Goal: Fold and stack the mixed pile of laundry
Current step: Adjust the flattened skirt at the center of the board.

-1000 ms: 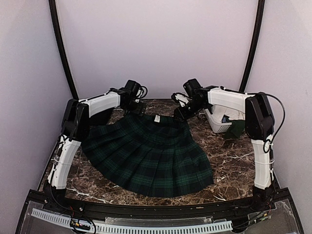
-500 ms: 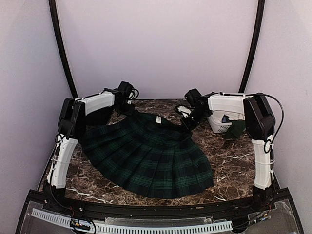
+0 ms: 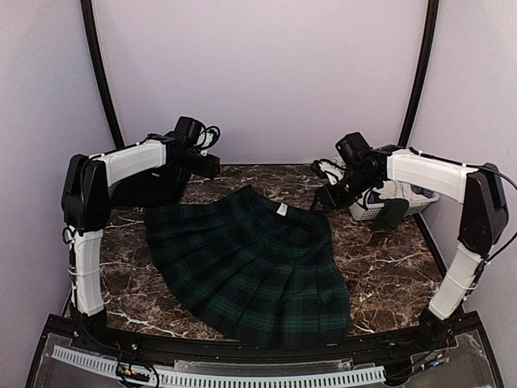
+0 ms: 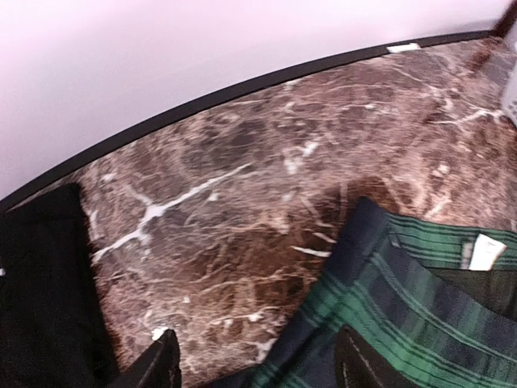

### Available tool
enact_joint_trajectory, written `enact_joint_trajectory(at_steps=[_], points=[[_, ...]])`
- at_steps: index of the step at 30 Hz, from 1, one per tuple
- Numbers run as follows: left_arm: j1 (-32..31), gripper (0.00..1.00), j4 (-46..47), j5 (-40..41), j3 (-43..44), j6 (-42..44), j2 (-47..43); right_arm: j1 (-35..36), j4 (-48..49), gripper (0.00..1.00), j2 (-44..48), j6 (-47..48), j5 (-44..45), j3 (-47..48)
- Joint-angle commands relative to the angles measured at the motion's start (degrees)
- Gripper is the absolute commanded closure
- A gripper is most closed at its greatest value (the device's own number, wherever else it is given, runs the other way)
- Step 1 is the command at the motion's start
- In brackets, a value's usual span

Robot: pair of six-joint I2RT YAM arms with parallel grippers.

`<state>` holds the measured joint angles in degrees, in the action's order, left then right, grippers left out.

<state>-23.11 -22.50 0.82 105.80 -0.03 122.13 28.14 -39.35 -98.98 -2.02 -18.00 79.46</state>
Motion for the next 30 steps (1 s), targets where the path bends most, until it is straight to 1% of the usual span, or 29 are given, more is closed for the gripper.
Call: enact_joint_trajectory(at_steps=[1,2,5,6,9,10,13,18,22,23,25,26,28,29,30], points=[[-3.30,0.33,5.18,-8.69,-6.05,-3.09,-6.62,-1.67,-0.62,0.43,1.59,-1.25,0.79,4.97],[-3.58,0.27,5.76,-9.73,-7.59,-3.59,-7.68,-1.30,-0.04,0.42,1.83,-0.89,-1.66,6.22],[-5.18,0.23,9.81,-8.80,-15.73,-5.52,-13.55,0.18,0.25,0.45,-0.21,-0.40,-11.58,9.76],[-5.27,0.23,10.44,-8.66,-17.26,-6.17,-14.71,0.71,-0.75,0.45,-1.74,0.06,-13.24,11.15],[-5.45,0.23,12.72,-7.54,-24.12,-8.99,-20.85,2.38,-4.23,0.45,-6.11,1.63,-12.39,13.77],[-5.45,0.22,13.13,-7.36,-25.23,-9.44,-22.05,2.96,-5.01,0.45,-7.53,1.67,-12.63,14.10],[-5.66,0.22,13.89,-6.30,-29.39,-11.22,-26.01,4.39,-6.11,0.40,-11.70,3.25,-13.59,14.90],[-6.66,0.21,13.28,-4.40,-31.89,-11.17,-28.02,5.57,-6.98,0.38,-17.10,3.69,-12.64,15.82],[-7.42,0.20,12.98,-2.32,-32.77,-10.64,-29.02,6.08,-8.37,0.40,-20.11,4.42,-11.18,15.51],[-7.45,0.20,12.99,-2.07,-32.90,-10.67,-29.12,6.17,-8.52,0.43,-20.45,4.55,-11.71,15.31],[-7.55,0.20,13.05,-1.65,-33.20,-10.59,-29.42,6.57,-8.53,0.55,-20.52,5.01,-13.72,15.01],[-7.56,0.20,13.06,-1.54,-33.27,-10.53,-29.52,6.84,-8.31,0.65,-20.19,5.16,-14.83,14.82],[-7.56,0.19,12.87,-1.49,-33.36,-10.42,-29.64,7.20,-7.82,0.89,-19.36,5.06,-16.10,14.59],[-7.56,0.19,12.81,-1.49,-33.37,-10.33,-29.65,7.26,-7.83,0.97,-19.03,5.09,-16.63,14.58],[-7.56,0.19,12.70,-1.51,-33.48,-10.21,-29.81,7.35,-7.84,1.00,-18.59,5.10,-16.67,14.58]])
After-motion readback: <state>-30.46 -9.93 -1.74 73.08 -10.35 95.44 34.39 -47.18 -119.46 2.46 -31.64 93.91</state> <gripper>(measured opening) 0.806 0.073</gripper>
